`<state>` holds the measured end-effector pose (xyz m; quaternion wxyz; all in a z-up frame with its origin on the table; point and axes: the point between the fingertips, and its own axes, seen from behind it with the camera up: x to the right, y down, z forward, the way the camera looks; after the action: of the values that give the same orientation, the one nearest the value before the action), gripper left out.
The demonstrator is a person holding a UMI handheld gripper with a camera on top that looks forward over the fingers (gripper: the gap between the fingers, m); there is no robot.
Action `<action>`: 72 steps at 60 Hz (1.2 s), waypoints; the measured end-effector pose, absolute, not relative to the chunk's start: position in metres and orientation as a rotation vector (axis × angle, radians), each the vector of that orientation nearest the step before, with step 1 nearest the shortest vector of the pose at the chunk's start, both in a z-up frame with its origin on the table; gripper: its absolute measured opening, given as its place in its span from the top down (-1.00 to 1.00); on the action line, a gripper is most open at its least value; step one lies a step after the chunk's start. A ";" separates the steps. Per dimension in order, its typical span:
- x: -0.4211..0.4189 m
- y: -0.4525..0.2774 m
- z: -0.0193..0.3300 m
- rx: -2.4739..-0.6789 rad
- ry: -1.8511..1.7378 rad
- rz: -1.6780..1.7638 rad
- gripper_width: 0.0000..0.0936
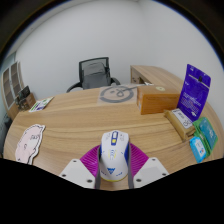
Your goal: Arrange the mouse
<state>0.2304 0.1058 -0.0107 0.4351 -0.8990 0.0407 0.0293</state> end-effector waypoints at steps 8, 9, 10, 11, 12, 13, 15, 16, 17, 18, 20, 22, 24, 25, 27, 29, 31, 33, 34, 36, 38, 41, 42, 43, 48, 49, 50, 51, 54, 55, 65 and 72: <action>0.224 0.105 -0.007 -2.263 0.128 0.081 0.26; 0.221 0.106 -0.003 -2.256 0.137 0.090 0.26; 0.216 0.107 0.001 -2.248 0.144 0.100 0.26; 0.210 0.107 0.004 -2.245 0.147 0.105 0.26; 0.205 0.108 0.008 -2.240 0.150 0.112 0.26; 0.199 0.109 0.011 -2.238 0.148 0.111 0.26; 0.183 0.111 0.020 -2.227 0.142 0.121 0.26; 0.172 0.113 0.024 -2.223 0.138 0.132 0.26; 0.160 0.114 0.029 -2.221 0.134 0.150 0.26; 0.148 0.116 0.034 -2.216 0.127 0.168 0.26; 0.122 0.120 0.042 -2.206 0.116 0.202 0.26; 0.095 0.123 0.049 -2.198 0.095 0.229 0.26; 0.069 0.127 0.054 -2.193 0.076 0.245 0.26; 0.056 0.128 0.055 -2.193 0.070 0.249 0.26; 0.029 0.131 0.057 -2.196 0.061 0.261 0.26; 0.005 0.133 0.056 -2.200 0.057 0.276 0.26; -0.019 0.136 0.054 -2.204 0.050 0.290 0.26; -0.040 0.138 0.050 -2.212 0.042 0.294 0.26; -0.049 0.139 0.048 -2.216 0.039 0.291 0.26; -0.067 0.140 0.044 -2.219 0.033 0.282 0.26; -0.081 0.142 0.040 -2.221 0.025 0.268 0.26; -0.094 0.145 0.031 -2.235 0.012 0.223 0.26; -0.096 0.146 0.027 -2.243 0.014 0.205 0.26; -0.098 0.147 0.023 -2.252 0.020 0.190 0.26; -0.105 0.146 0.003 -2.295 0.063 0.149 0.26; -0.107 0.144 -0.001 -2.308 0.071 0.143 0.26; -0.108 0.142 -0.007 -2.325 0.080 0.138 0.25; -0.108 0.142 -0.007 -2.329 0.089 0.130 0.25; -0.108 0.143 -0.008 -2.314 0.073 0.096 0.18; -0.108 0.143 -0.008 -2.313 0.069 0.087 0.15; -0.109 0.133 -0.006 -2.390 0.083 0.085 -0.37; -0.119 0.114 0.018 -2.327 0.045 0.099 -0.78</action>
<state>-0.1192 0.1142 0.0184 0.3948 -0.9178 0.0176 0.0390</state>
